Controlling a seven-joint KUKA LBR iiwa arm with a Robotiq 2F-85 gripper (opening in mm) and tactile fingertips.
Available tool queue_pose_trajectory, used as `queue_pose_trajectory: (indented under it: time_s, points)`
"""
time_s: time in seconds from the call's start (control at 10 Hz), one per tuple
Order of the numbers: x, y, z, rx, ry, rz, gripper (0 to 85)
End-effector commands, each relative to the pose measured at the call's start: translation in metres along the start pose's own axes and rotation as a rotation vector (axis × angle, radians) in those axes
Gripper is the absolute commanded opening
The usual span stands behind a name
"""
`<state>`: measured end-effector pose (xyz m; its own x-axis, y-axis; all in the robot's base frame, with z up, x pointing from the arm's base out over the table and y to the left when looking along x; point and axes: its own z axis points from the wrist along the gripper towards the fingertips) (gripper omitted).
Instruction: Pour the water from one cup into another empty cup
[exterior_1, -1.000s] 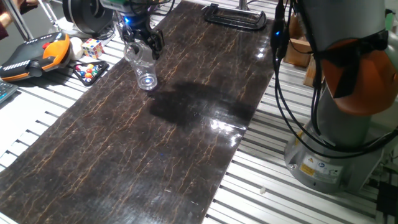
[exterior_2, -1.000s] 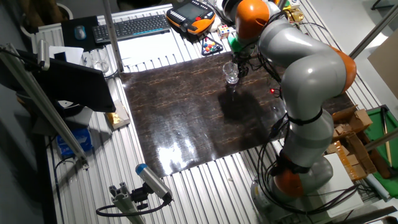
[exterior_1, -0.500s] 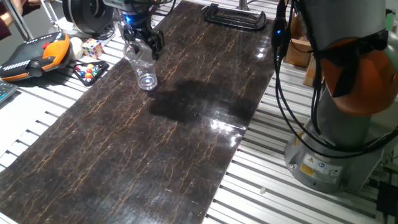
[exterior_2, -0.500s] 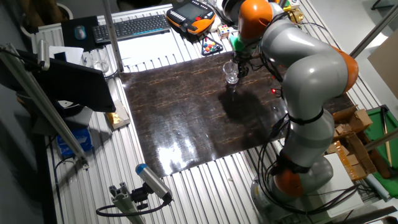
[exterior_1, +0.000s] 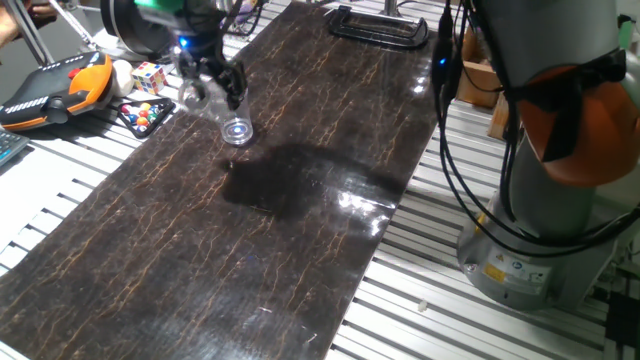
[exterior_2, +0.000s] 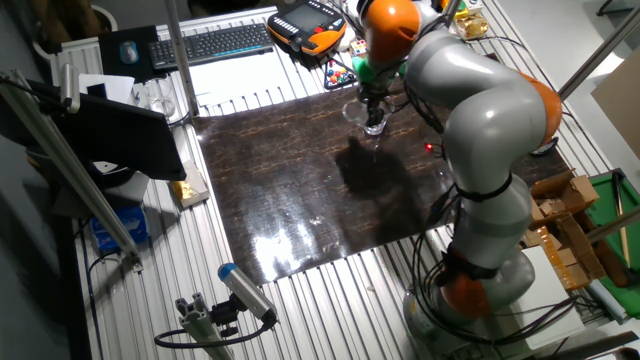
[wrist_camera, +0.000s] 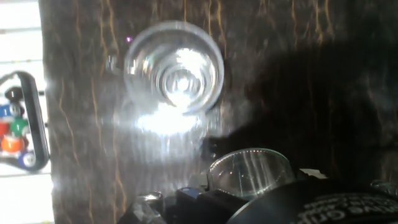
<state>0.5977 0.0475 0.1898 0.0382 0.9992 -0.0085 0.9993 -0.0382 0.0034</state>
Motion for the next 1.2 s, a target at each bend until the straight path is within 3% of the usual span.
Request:
queue_pose_trajectory:
  time_s: [0.0,0.2,0.4,1.1]
  points:
    - [0.026,-0.002,0.006,0.000,0.006,0.000,0.7]
    - [0.039,-0.005,0.013,0.003,0.001,0.001,0.7]
    - [0.046,-0.008,0.024,-0.007,-0.013,-0.005,0.7]
    - [0.053,-0.007,0.058,-0.019,0.000,-0.007,0.7]
